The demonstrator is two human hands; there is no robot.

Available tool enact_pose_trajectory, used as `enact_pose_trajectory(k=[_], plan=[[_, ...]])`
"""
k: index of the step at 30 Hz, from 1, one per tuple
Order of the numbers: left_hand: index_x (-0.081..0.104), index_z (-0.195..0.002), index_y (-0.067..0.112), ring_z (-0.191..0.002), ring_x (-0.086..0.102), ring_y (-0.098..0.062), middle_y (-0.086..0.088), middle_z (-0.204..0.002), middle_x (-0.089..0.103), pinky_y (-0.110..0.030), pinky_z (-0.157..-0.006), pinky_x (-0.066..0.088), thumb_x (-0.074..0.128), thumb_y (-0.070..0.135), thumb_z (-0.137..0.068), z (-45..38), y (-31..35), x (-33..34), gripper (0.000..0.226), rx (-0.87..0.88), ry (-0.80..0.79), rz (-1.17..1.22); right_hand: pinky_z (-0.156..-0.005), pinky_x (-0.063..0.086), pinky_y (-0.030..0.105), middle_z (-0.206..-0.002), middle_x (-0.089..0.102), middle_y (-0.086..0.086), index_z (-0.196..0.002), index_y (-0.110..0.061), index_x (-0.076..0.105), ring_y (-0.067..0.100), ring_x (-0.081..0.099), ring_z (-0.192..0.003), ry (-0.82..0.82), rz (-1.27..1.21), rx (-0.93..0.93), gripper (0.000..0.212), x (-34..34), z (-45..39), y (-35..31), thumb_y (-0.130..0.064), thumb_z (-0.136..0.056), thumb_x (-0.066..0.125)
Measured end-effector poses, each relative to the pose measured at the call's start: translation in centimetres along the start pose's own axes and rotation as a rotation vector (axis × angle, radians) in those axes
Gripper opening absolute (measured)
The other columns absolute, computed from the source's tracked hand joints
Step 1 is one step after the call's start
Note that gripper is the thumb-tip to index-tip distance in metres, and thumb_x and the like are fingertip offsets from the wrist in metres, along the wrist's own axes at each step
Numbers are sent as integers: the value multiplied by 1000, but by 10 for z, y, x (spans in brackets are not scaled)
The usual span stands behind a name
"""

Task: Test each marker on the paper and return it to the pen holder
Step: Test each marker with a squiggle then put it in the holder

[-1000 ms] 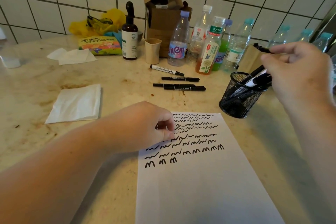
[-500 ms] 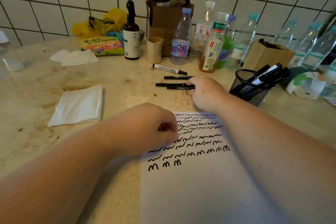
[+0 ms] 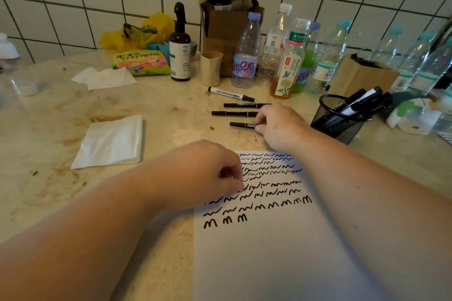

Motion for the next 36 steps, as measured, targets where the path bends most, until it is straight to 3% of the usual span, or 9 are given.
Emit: enact_pose_trajectory(k=[5,7,10,13,17,21,25,31,36], plan=[[68,-93,38,-79,61,1,19,-87,68,-29,-75,57,60,48,-87,1,1,1,15,7,7,20,-68,41,28,-95,63,-10,-104,-28,64,13,58,-88,-64,-206,-23,9,-26,47,-3,-31,-100,57],[68,-93,38,-79,61,1,19,-87,68,-28,-76,57,60,49,-88,1,0,1,15,-4,14,15,-69,46,29,-88,68,-12,-99,-29,66,9,62,-82,-79,-411,-25,7,-33,71,0,-32,-99,59],[68,-94,37,-80,61,0,18,-87,68,-30,-77,56,54,46,-92,0,0,1,16,11,16,-6,-70,55,39,-71,65,-5,-96,-22,72,13,61,-66,-192,-783,32,15,-27,107,8,-35,-93,67],[68,-103,36,-81,60,0,17,-89,67,-26,-76,53,47,41,-97,0,0,0,22,9,12,-6,-58,49,34,-69,61,8,-86,-13,75,14,54,-54,-284,-1024,87,32,-11,131,9,-43,-74,76],[65,-105,37,-78,58,1,16,-83,65,-23,-71,49,39,56,-93,2,5,-3,35,6,17,12,-46,47,30,-60,58,6,-78,-11,75,17,55,-50,-225,-1278,103,23,-2,137,9,-32,-68,76],[64,-99,38,-72,58,-1,15,-78,64,-22,-63,46,39,65,-81,6,17,-10,41,67,85,-15,-52,53,28,-69,69,14,-83,-8,76,22,64,-57,-250,-1370,1,22,-5,140,1,-27,-71,74],[63,-89,38,-72,58,-4,10,-77,65,-26,-64,50,44,60,-84,8,23,-14,29,67,74,69,-48,47,26,-63,65,11,-79,-7,73,19,58,-51,-220,-1421,-85,28,-8,139,-5,-34,-73,74],[60,-73,41,-59,49,-3,13,-65,58,-29,-64,44,41,55,-94,11,25,-6,32,117,-128,267,-43,33,28,-52,59,13,-65,-2,67,23,45,-42,-154,-1354,-124,18,-16,138,0,-13,-78,63],[62,-69,31,-58,40,-10,9,-61,46,-22,-60,37,51,46,-90,21,26,-7,28,217,-340,534,-41,32,22,-48,55,14,-57,-8,67,22,46,-38,-60,-1335,-241,10,-35,141,5,-18,-57,67]])
Point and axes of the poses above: each hand's wrist, its own z-axis away from the middle knuckle, its own x-axis out of the palm, y = z × x, the point moved 6 cm from there along -z, towards the middle knuckle
